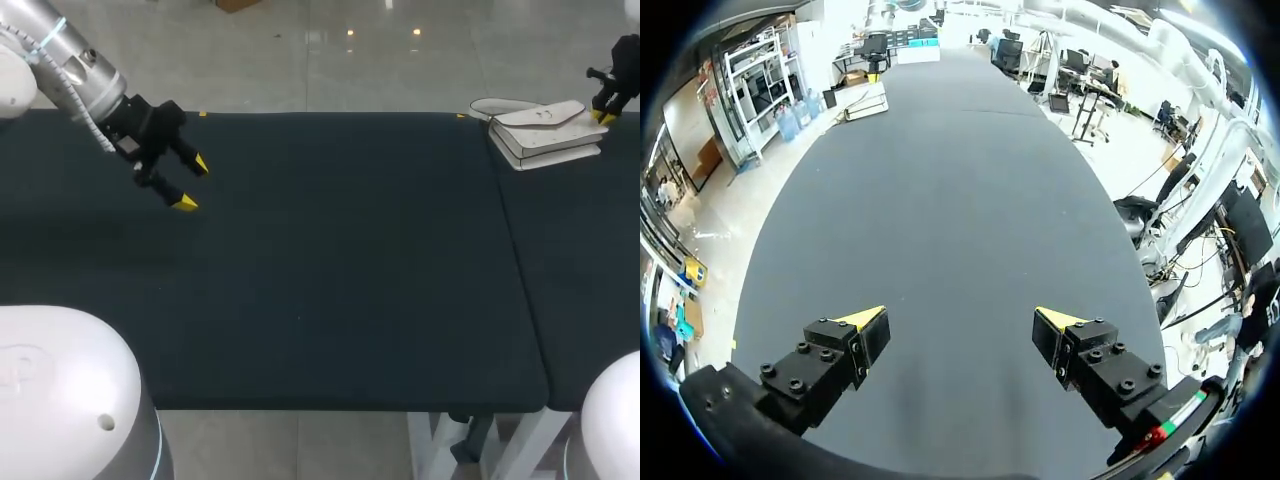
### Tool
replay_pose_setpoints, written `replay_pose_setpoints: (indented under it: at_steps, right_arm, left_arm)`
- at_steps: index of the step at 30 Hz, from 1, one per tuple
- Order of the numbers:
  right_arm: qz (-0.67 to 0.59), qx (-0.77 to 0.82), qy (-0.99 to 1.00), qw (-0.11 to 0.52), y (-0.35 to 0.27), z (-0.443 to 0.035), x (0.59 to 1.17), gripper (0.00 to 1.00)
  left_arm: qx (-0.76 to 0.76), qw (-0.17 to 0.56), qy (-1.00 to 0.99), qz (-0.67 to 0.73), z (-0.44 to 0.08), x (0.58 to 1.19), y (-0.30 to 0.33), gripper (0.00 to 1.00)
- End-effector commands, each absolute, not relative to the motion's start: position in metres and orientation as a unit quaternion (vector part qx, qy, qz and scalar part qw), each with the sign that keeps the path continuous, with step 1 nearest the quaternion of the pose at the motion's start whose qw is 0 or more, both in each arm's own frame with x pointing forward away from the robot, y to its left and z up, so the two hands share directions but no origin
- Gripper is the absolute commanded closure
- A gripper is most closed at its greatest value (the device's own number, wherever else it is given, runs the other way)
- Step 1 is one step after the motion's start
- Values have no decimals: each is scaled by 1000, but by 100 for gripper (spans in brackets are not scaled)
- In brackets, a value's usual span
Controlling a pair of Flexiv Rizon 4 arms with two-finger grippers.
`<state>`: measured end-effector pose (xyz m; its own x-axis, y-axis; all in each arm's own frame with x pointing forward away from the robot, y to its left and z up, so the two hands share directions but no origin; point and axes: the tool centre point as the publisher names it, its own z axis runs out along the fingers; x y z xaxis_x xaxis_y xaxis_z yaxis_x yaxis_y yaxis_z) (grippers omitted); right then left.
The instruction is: Pick up the bag, open it, inspect its contents, close it, and place it on the opposite side
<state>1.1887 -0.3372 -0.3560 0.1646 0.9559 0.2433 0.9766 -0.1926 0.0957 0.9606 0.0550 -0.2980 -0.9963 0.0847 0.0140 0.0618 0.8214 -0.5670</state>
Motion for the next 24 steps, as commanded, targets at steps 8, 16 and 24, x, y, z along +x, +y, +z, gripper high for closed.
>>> replay_pose_setpoints:
  at_steps: [8, 16, 24]
  right_arm:
    - [-73, -739, -660, 114, -323, -349, 1177, 100]
    - [-78, -714, -689, 91, -309, -336, 1155, 100]
    - [-80, -721, -687, 51, -330, -316, 1140, 100]
  left_arm:
    - [-39, 19, -954, 298, -299, 961, 55, 0]
    - [-39, 19, -954, 298, -299, 961, 55, 0]
    - [-39, 19, -954, 298, -299, 961, 55, 0]
